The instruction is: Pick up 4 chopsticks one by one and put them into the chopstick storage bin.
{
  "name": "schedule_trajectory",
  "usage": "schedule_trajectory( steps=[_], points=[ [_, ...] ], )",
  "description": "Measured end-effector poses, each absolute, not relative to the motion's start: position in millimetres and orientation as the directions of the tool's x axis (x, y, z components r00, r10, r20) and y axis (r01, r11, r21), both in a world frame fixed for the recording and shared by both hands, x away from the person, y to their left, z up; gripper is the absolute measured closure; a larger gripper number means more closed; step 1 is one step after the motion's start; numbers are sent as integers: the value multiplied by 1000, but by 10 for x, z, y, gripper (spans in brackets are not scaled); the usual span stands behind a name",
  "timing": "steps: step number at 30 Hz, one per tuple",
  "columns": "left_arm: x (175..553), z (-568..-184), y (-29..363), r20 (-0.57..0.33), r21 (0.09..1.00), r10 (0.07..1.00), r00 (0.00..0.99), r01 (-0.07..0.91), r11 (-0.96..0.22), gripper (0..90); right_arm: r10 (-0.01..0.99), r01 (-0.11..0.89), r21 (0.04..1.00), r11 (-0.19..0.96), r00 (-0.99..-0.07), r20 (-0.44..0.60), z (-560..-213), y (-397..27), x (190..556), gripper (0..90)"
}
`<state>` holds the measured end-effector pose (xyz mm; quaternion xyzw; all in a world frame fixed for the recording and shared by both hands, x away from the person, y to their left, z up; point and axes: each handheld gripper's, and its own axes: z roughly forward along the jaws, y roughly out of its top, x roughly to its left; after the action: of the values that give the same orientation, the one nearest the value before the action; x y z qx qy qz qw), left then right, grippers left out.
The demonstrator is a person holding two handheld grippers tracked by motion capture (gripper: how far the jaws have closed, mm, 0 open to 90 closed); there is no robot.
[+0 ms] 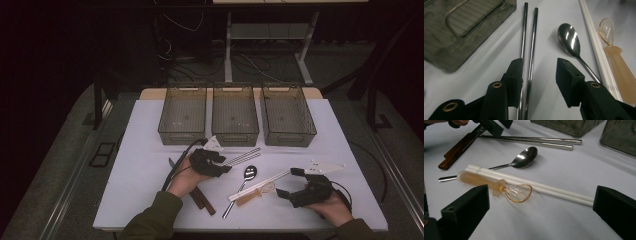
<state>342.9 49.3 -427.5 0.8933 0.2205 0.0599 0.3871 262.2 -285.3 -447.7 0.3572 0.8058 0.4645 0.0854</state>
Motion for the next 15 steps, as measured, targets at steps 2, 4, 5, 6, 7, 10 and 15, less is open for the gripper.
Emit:
schedule_trajectory(
  steps=[2, 4, 5, 6, 7, 10, 15],
  points=[
    [3442, -4277, 452, -56, 724, 430, 901, 333, -604, 632, 653, 494, 811, 314, -732, 193, -4473, -2830, 2629, 8],
    [3454, -4293, 402, -55, 726, 423, 904, 327, -605, 682, 654, 492, 811, 317, -732, 189, -4470, -2827, 2624, 8],
    [3463, -4303, 376, -56, 721, 418, 907, 326, -611, 698, 655, 492, 812, 314, -732, 189, -4469, -2832, 2622, 8],
    [3472, -4315, 352, -55, 718, 411, 910, 322, -617, 714, 655, 491, 813, 313, -731, 190, -4465, -2838, 2621, 8],
    [3479, -4331, 326, -56, 719, 411, 910, 323, -616, 731, 655, 492, 814, 308, -730, 193, -4461, -2843, 2622, 8],
    [3511, -4369, 271, -42, 708, 407, 912, 315, -633, 768, 653, 490, 816, 307, -732, 194, -4458, -2839, 2623, 8],
    [3565, -4396, 238, -37, 711, 419, 907, 319, -627, 801, 650, 490, 815, 308, -734, 196, -4455, -2836, 2614, 8]
  ],
)
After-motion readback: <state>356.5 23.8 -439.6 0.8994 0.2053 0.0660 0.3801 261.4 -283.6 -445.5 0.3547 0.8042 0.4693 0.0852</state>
